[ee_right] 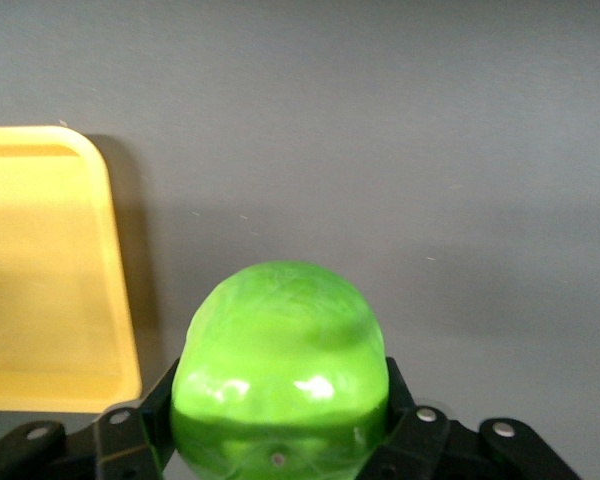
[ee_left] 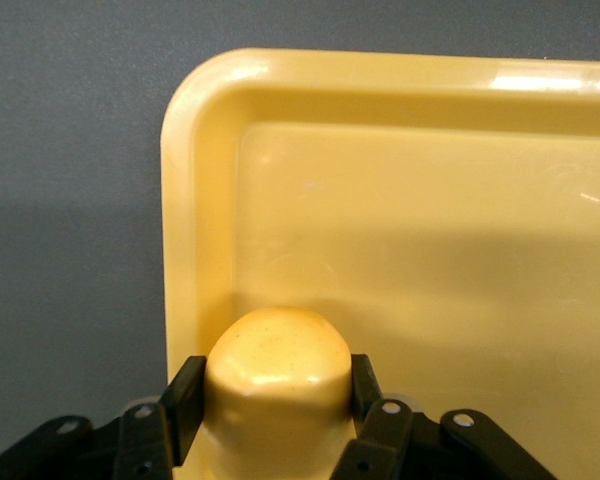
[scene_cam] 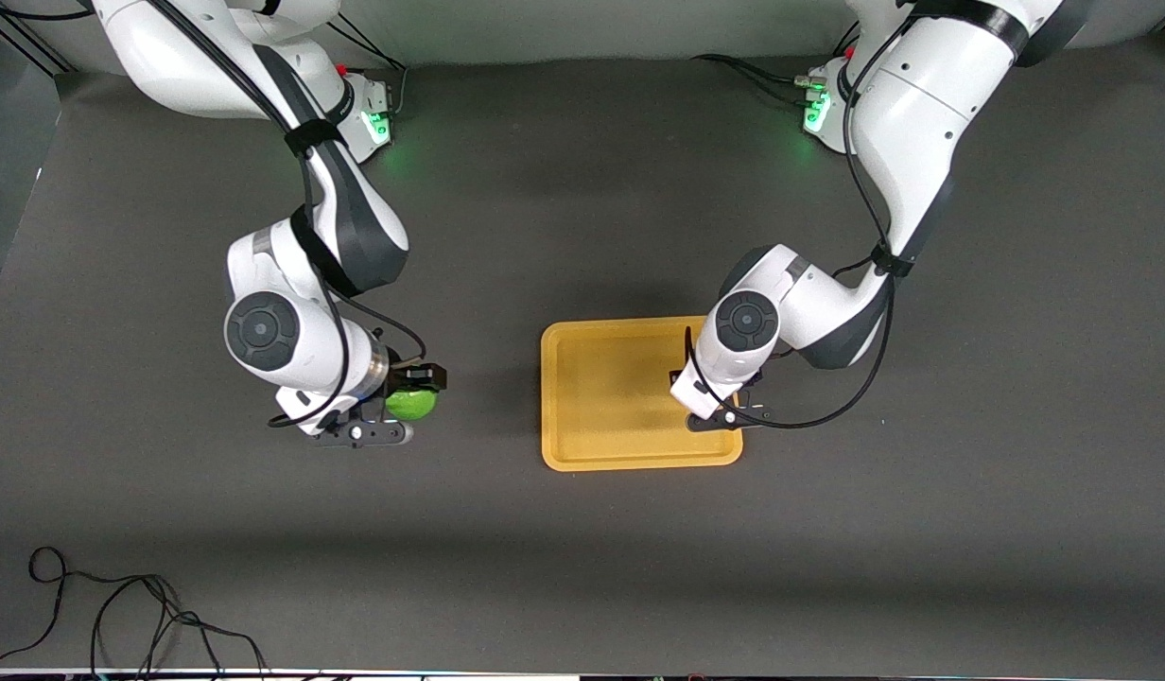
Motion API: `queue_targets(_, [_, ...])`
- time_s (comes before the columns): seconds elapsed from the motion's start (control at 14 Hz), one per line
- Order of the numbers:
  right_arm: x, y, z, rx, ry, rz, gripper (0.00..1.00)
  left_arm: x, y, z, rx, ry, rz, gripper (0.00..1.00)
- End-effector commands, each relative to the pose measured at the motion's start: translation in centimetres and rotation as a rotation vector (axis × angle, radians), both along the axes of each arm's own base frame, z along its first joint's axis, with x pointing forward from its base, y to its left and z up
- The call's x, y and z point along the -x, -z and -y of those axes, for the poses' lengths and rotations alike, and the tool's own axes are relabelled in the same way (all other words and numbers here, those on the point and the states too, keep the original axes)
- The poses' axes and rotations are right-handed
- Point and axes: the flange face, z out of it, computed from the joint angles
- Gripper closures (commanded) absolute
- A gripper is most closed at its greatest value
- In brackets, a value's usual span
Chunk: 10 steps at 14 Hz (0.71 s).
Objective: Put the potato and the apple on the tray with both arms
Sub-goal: 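Release the potato on the tray while the right gripper carries the apple over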
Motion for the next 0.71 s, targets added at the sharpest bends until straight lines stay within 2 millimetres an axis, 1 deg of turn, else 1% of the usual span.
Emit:
queue_targets(0.0, [-1.7, 0.5, -2.3, -0.013, 0.059, 0.005, 0.5, -0.1, 0.2, 0.0, -0.01, -0.019, 0.018, 0.23])
queue_targets(0.07, [-1.5, 0.4, -3.1, -0.015, 0.057, 0.006, 0.5, -0.3, 0.3, -0.3, -0.013, -0.026, 0.02, 0.0])
queue_targets(0.21, [-1.2, 0.3, -3.8, -0.032, 0.067, -0.002, 0.5, -0.5, 0.1, -0.4, -0.012, -0.028, 0.024, 0.0])
queue_targets(0.29, [-0.8, 0.6, -4.8, -0.046, 0.096, -0.015, 0.5, -0.6, -0.1, -0.5, -0.011, -0.029, 0.027, 0.0])
queue_targets(0.36, [-0.4, 1.0, -6.4, -0.048, 0.102, -0.016, 0.5, -0.9, -0.5, -0.7, -0.01, -0.031, 0.032, 0.0])
queue_targets(0.43, [-0.1, 1.2, -8.3, -0.049, 0.11, -0.012, 0.5, -1.7, -1.3, -1.4, -0.01, -0.032, 0.038, 0.0])
queue_targets(0.5, [-0.1, 1.7, -9.5, -0.047, 0.136, -0.014, 0.5, -2.8, -2.8, -2.4, -0.007, -0.053, 0.058, 0.0])
queue_targets(0.57, [0.3, 2.5, -11.2, -0.044, 0.145, -0.015, 0.5, -3.6, -4.0, -3.2, -0.01, -0.058, 0.067, 0.0])
queue_targets(0.64, [-0.1, 2.9, -12.0, -0.052, 0.152, -0.005, 0.5, -4.4, -5.4, -4.0, -0.011, -0.037, 0.08, 0.0])
